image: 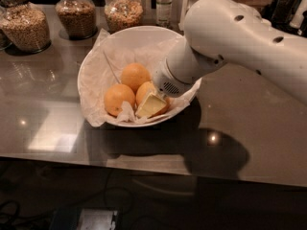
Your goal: Pick orange from white bowl
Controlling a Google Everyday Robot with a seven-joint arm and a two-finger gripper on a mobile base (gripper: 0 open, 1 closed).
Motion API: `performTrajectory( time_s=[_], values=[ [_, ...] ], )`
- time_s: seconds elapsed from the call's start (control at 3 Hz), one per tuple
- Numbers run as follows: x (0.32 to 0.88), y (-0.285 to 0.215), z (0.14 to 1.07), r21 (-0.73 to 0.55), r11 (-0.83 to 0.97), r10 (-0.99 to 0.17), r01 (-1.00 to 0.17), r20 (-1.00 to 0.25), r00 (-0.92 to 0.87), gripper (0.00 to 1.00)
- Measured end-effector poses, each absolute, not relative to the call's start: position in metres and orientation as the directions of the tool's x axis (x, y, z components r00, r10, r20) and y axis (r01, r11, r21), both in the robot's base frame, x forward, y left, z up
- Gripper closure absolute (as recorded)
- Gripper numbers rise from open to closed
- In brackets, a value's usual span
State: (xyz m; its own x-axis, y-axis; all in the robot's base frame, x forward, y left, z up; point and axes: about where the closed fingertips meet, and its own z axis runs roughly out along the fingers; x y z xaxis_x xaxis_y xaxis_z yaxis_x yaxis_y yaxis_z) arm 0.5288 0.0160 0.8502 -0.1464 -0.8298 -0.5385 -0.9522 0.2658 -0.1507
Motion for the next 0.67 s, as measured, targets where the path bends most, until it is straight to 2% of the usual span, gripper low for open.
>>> performTrajectory(
  time_s=[0.67],
  values=[
    [0.5282, 0.0171, 0.8526, -0.145, 0.263, -0.831, -0.954, -0.537, -0.147, 0.91]
  ],
)
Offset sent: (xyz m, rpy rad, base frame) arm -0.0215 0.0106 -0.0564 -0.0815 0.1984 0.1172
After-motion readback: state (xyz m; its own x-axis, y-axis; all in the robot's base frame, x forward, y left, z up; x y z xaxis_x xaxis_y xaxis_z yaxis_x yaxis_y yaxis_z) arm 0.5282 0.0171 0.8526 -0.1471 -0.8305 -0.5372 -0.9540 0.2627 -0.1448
